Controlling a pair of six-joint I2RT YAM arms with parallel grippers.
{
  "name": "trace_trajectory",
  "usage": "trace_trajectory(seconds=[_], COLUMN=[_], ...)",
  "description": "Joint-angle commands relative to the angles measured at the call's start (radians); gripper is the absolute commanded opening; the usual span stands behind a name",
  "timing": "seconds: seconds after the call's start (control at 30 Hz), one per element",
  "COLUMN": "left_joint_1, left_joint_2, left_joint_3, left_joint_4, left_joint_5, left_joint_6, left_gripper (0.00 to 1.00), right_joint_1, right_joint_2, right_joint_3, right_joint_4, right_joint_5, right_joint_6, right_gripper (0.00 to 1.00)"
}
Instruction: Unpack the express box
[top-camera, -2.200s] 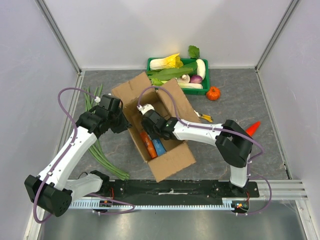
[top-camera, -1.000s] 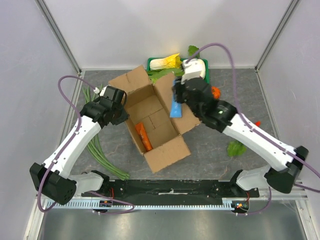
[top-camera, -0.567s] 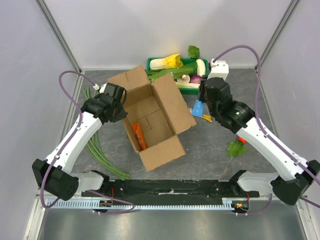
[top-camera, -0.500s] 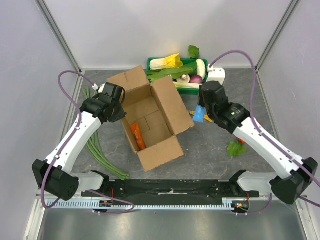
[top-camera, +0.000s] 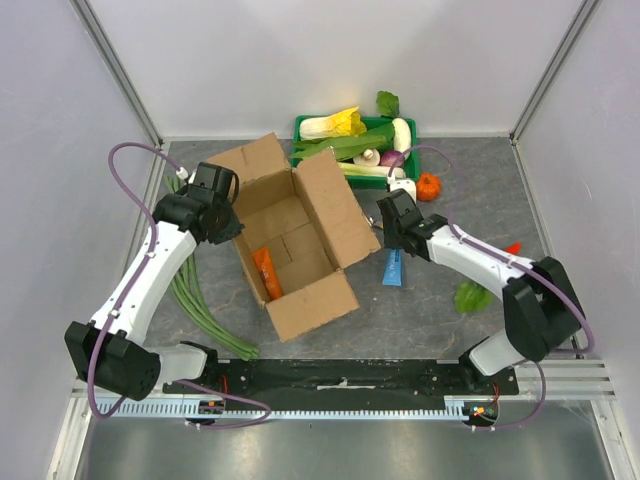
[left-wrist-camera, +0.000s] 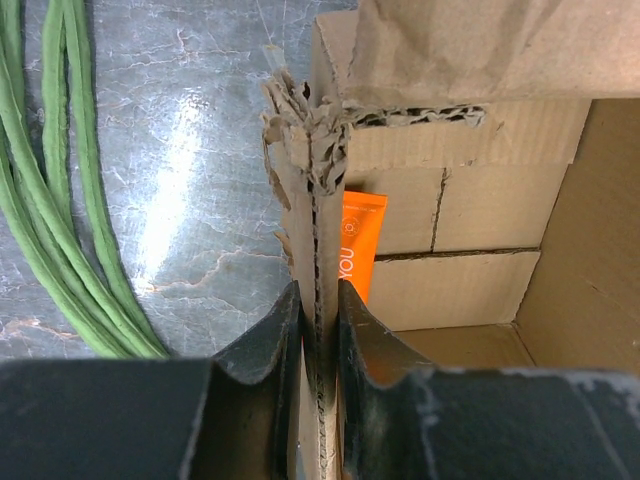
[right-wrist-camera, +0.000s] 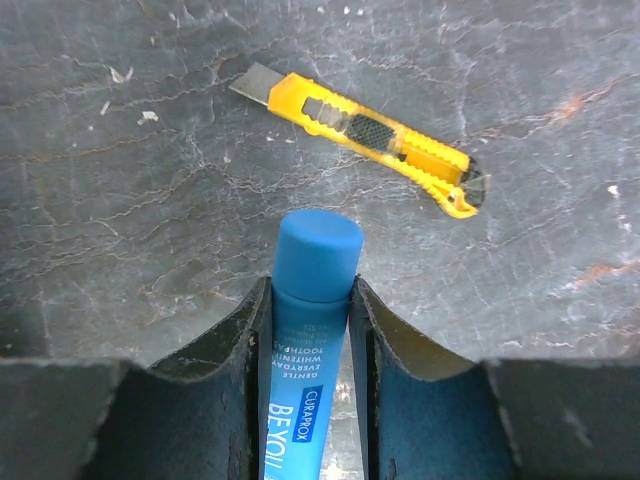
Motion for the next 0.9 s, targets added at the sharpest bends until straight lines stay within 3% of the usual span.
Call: trace_trajectory(seconds=[0.0,0.17,0.2,0.3,0.57,0.67,0.7,0.87], left_joint_1=[0.015,0.023,0.024,0.024,0.029,0.027,0.029,0.029], left_joint_2=[-0.021,-0.020,-0.018,-0.010,0.008,0.013,0.013,0.013], left_joint_3=[0.003,0.004,0.004,0.010,0.018,0.018,0.017,0.013], left_joint_4=[0.036,0.041,0.044,0.045,0.052,0.056,0.059,0.068], left_joint_5=[0.041,0.054,0.056,0.064,0.081,0.082,0.084,0.091], left_joint_6=[0.049,0.051,0.051,0.054,0.053,0.050,0.045,0.036], left_gripper=[0.03,0.03,0.03,0.03,0.02,0.02,0.02,0.02], right_joint_1=[-0.012,-0.021,-0.020,-0.020,-0.021,-0.020,-0.018,0.087], right_joint_2=[0.073,0.106,0.102,0.064,-0.048,-0.075,-0.077,-0.060], right_joint_3=[0.007,0.044,0.050,0.090,0.420,0.510,0.532,0.529], right_joint_4=[0.060,0.014,0.002,-0.038,-0.254,-0.230,-0.207,-0.088], right_joint_5=[-0.032,-0.023,-0.014,0.024,0.126,0.051,-0.056,-0.213], right_joint_6=[0.013,0.017,0.030,0.039,-0.004,-0.073,-0.107,-0.272], right_gripper=[0.37,0.50,0.58,0.68,0.73,0.74,0.73,0.71])
